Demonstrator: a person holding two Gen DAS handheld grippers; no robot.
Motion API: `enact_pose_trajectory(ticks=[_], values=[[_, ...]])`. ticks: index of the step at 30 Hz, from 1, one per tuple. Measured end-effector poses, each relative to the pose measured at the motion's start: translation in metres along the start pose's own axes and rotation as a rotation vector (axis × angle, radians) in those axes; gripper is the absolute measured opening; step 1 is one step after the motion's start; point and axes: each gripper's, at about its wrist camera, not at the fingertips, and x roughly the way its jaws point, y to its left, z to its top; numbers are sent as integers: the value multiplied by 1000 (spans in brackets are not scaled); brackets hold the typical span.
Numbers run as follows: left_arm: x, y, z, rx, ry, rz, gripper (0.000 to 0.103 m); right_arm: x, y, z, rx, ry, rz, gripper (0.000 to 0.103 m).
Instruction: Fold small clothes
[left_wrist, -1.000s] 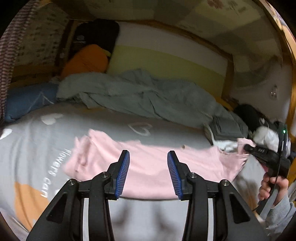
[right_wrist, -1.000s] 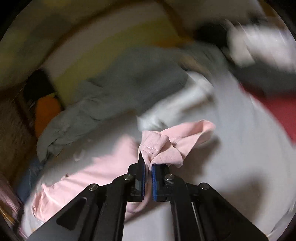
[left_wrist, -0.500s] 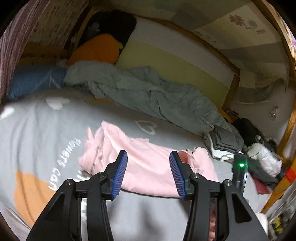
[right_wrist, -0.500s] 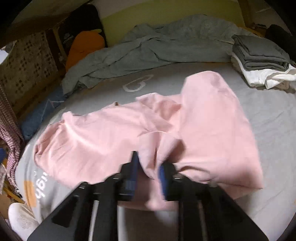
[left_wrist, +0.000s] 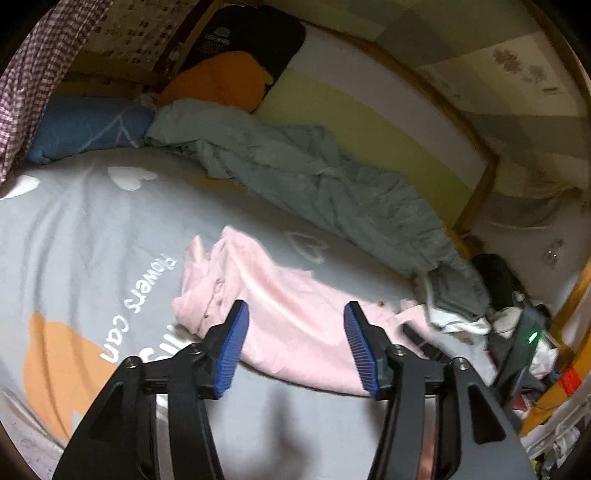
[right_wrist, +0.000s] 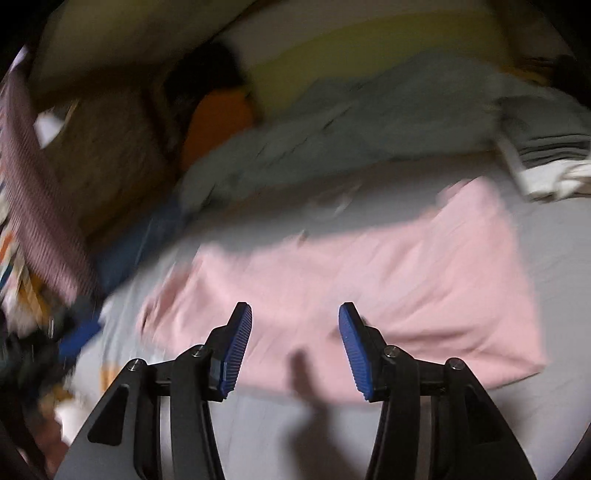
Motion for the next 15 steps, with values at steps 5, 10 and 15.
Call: enact_pose_trajectory(ticks=[5, 10, 15], values=[[24, 25, -8, -103, 88, 201, 64, 61, -21, -4, 12, 278, -55, 20], [39, 61, -12, -234, 128, 185, 64, 43, -12, -20, -64, 243, 79, 20], [61, 87, -25, -431, 179, -41, 65, 33, 4, -25, -156, 243, 170, 20]])
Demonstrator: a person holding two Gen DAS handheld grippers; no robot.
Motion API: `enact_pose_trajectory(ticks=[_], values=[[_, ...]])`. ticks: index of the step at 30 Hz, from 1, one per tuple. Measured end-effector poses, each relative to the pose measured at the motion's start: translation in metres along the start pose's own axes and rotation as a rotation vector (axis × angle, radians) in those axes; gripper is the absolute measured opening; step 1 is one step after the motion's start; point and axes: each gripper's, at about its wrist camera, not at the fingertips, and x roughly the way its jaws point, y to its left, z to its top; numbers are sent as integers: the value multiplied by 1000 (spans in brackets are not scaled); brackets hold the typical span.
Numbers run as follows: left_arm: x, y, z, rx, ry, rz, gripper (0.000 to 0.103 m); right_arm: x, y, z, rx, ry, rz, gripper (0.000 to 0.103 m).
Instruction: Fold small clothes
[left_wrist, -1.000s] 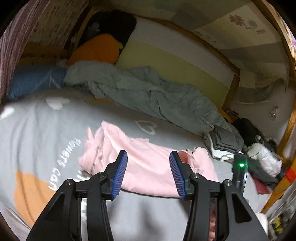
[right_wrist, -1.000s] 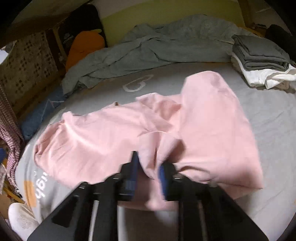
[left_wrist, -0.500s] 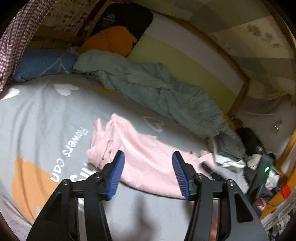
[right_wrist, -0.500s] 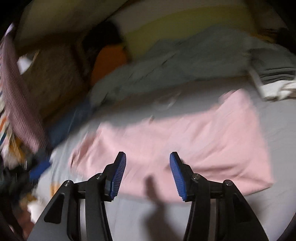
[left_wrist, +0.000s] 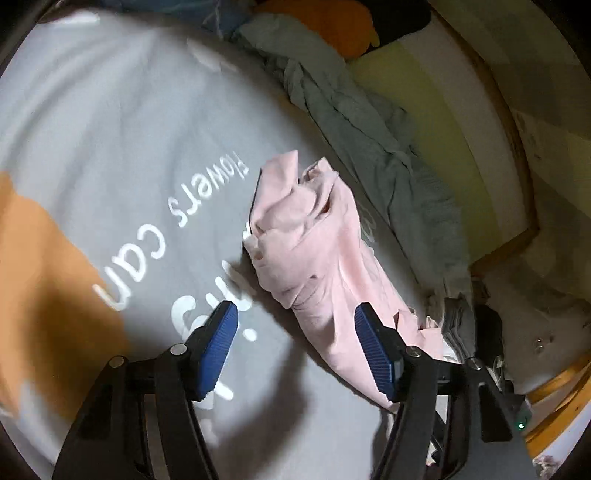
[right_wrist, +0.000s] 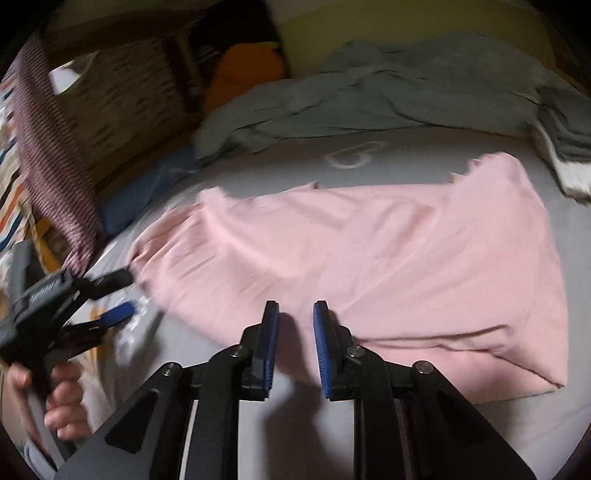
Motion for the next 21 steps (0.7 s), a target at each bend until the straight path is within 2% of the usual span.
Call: enact_pose_trajectory(ticks=[2, 5, 8, 12, 14, 18, 19, 21], values=[[4, -10, -2, 68, -13, 12, 66, -8, -2, 1, 31, -29, 23, 20], [14, -17, -1, 70, 15, -103, 69, -19, -10, 7, 74, -62, 15, 20], [21, -21, -2, 96, -32, -17, 69, -38, -13, 6, 60, -97, -18, 21], [21, -27, -5, 136, -85, 6, 70, -59, -24, 4, 61, -109, -38, 26], [23, -25, -2, 131, -117, 19, 70, -67, -35, 1, 87, -126, -57, 29], [28, -32, 1, 173, -162, 111, 68, -74, -56, 0, 169, -127, -44, 32], [30, -32, 3, 183, -164, 129, 66, -75, -58, -1, 177, -124, -47, 32], [30, -33, 4, 189, -190, 151, 52, -78, -61, -1, 179, -130, -59, 32]])
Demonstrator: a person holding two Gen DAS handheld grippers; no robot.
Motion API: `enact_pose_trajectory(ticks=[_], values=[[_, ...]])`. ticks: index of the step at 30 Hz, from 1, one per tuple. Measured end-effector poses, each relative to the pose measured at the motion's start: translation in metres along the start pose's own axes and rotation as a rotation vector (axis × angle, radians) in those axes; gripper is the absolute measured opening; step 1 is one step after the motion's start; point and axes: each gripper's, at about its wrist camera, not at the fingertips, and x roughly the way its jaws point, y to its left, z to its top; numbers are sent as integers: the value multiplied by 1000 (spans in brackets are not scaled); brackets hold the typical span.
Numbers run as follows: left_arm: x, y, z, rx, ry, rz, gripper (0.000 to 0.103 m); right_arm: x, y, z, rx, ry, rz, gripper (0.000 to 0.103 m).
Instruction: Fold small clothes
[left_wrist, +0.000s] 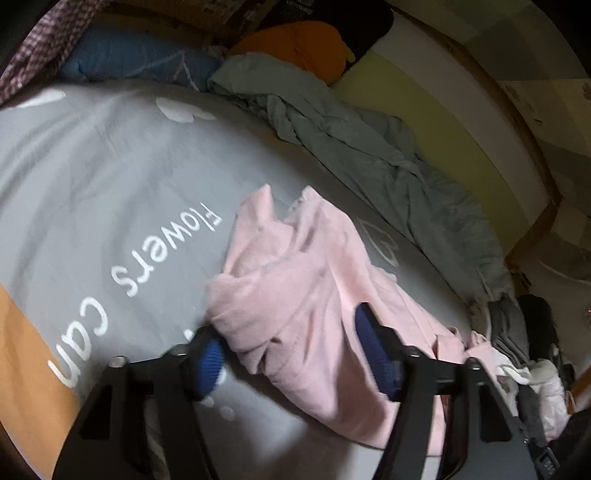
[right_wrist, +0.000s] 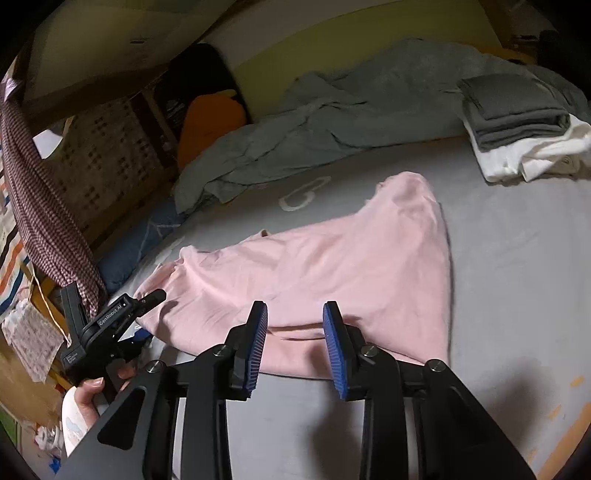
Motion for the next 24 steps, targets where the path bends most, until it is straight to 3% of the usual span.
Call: enact_pose_trajectory(ticks=[2, 4, 7, 9, 13, 16, 18, 24], values=[[0, -1, 2, 16, -21, -5, 18, -6, -2, 2, -5, -15, -17, 32], [-5, -6, 4, 53, -43, -38, 14, -9, -5, 4, 3, -26, -28, 33], [-19, -33, 5, 174, -104, -56, 13, -15, -9, 9, 24, -42, -26, 34], [-32, -60, 2, 275, -146, -95, 13, -19, -13, 11, 41, -58, -29, 41], [-37, -118, -10, 405, -125, -175, 13, -29, -21, 14, 60, -79, -41, 43], [-31, -165, -35, 563, -120, -194, 13, -34, -24, 16, 74, -88, -84, 44], [-24, -188, -54, 642, -95, -210, 13, -40, -29, 17, 86, -102, -105, 45], [11, -201, -99, 674, 105, -358, 17, -57, -53, 23, 160, -133, -114, 50]])
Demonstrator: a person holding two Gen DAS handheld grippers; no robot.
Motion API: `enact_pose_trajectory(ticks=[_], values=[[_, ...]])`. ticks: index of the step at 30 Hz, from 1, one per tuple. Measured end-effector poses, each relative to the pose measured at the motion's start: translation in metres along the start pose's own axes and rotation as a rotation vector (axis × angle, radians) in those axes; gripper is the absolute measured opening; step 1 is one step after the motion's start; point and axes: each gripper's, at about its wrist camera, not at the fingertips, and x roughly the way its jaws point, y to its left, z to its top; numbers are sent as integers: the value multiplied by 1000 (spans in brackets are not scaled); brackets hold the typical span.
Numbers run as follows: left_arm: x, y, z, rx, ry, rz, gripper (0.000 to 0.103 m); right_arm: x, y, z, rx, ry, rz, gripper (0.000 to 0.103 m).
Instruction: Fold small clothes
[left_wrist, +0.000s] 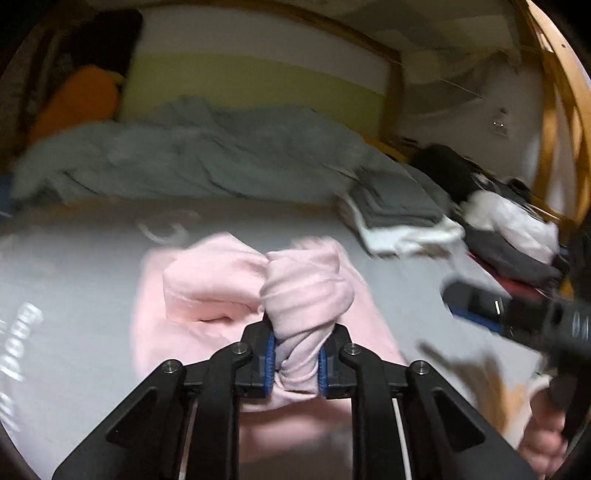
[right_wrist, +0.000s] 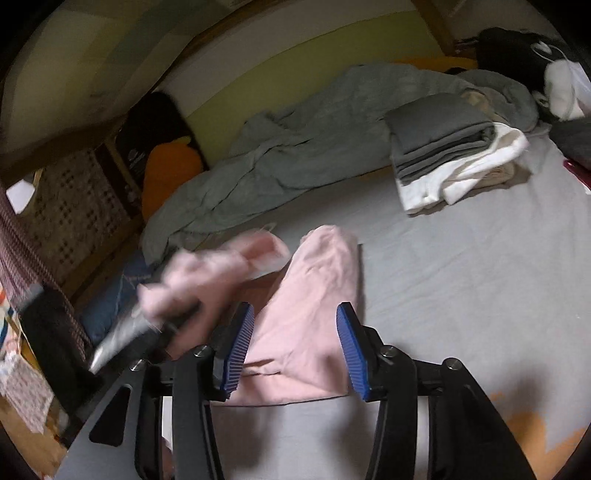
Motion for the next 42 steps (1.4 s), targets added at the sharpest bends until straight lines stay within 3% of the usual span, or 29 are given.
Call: enact_pose_trajectory(ticks=[4, 8, 11, 14, 16, 20, 24, 28, 31, 35, 37, 38, 40, 42], values=[[-4, -14, -17, 51, 34, 25, 34, 1, -12, 3, 41, 10, -3, 51], [-32, -13, -29, 72, 8, 12, 52, 6, -14, 2, 57, 29, 20, 51], [-58, 1, -30, 47, -11, 11, 52, 7, -7, 1, 28, 25, 12, 51], [-70, 22, -24, 43, -41, 135, 52, 8, 4, -2, -25, 23, 21, 51], [-67, 42, -21, -2, -27, 175, 52, 10, 17, -5, -87, 25, 24, 51], [-63, 71, -28, -128, 25, 94, 51, 15, 46, -13, -213, 48, 42, 51], [-72, 62, -32, -34, 34, 91, 52, 14, 68, -19, -298, 52, 37, 51], [-50, 53, -41, 45, 143, 95, 53, 33, 71, -24, -239, 135, 50, 52], [-32, 53, -46, 73, 158, 188, 52, 52, 71, -33, -190, 206, 57, 53], [-24, 62, -46, 14, 118, 260, 45, 61, 79, -36, -237, 140, -18, 53], [-24, 73, -51, -40, 118, 339, 41, 61, 83, -37, -290, 99, -85, 44], [-25, 82, -54, -82, 120, 339, 41, 62, 84, -39, -324, 81, -130, 21], [-31, 92, -60, -142, 95, 320, 41, 63, 81, -41, -340, 77, -176, 17], [-33, 90, -62, -153, 81, 362, 41, 63, 70, -45, -319, 84, -219, 11]])
